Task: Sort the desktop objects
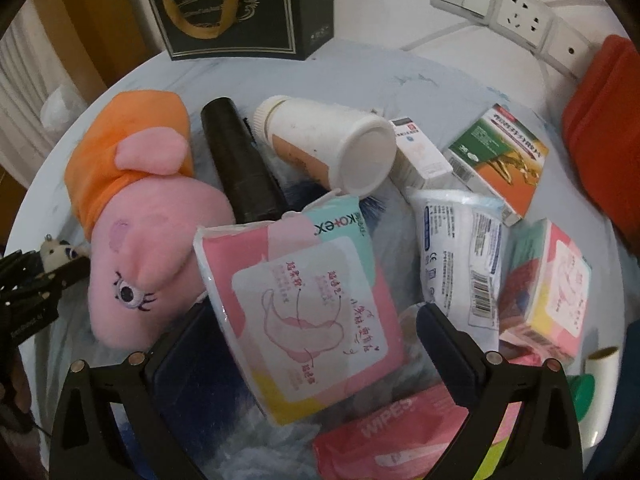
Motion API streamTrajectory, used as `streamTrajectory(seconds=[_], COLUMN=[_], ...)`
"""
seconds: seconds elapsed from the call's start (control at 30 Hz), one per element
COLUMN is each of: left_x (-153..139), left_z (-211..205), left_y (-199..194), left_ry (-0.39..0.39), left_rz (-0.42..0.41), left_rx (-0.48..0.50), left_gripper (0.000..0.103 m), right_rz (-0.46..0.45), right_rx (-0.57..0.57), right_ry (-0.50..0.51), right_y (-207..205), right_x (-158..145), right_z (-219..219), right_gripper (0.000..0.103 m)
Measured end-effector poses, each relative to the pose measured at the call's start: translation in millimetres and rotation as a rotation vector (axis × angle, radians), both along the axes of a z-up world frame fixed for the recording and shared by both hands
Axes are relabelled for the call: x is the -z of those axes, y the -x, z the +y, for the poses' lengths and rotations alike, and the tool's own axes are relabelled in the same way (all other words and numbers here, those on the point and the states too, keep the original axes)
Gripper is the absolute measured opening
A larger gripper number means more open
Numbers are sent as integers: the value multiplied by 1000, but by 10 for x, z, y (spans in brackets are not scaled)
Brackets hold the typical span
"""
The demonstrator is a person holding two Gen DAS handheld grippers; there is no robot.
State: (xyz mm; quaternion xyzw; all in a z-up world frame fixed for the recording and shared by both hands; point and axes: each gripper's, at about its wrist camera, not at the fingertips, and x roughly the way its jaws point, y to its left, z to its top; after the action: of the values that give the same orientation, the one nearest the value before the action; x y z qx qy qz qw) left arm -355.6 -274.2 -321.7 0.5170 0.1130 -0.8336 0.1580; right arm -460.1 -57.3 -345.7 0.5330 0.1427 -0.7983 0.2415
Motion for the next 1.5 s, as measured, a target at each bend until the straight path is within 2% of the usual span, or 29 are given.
streamTrajectory(seconds=[0.03,0.23,0.5,0.53,0.57,0.7,0.73,0.8,0.83,0.87,0.93,1.0,1.03,1.07,1.3,1.4,1.5], left_x=[-6,-206,-808,-863,-944,-1154,-1173,-1158,-1123,-1080,-949,-801,-735,-669,-261,-160,-65], left_z=[10,109,390,428,493,746,797,876,903,919,925,958,981,995,1094,1094,1132], left_y=[2,-98,-398,-434,-486,-653,-687,-738,-747,-746,-700,-637,-606,-563,-122,10,95], left_ry=[2,42,82,83,84,97,92,93,89,80,62,58,56,50,26,30,18], left_rz=[1,37,144,153,167,199,199,187,176,165,138,104,92,80,29,15,-5], left_rx=[-1,3,21,26,37,76,83,96,97,96,86,84,87,92,131,141,156], left_gripper=[47,47,47,47,47,47,47,47,47,47,47,47,47,47,47,47,47], right_rz=[-10,3,65,75,85,105,97,93,83,76,74,76,83,94,139,77,3], right_rx=[2,17,-5,-5,-4,-11,-14,-8,-13,-16,-27,-36,-46,-59,-223,-286,-302], right_ry=[4,21,64,71,83,88,85,82,77,73,56,34,3,-17,-180,-224,-206], right_y=[2,-77,-456,-521,-590,-874,-911,-1017,-1074,-1094,-1118,-1105,-1074,-1054,-638,-451,-391], right_x=[18,-88,-524,-593,-672,-920,-931,-927,-903,-882,-839,-805,-771,-755,-528,-293,-85], right_z=[7,90,237,267,304,426,445,519,555,567,571,563,530,512,153,22,-14], right_gripper=[80,74,65,57,42,41,42,53,66,74,75,86,97,100,103,103,103])
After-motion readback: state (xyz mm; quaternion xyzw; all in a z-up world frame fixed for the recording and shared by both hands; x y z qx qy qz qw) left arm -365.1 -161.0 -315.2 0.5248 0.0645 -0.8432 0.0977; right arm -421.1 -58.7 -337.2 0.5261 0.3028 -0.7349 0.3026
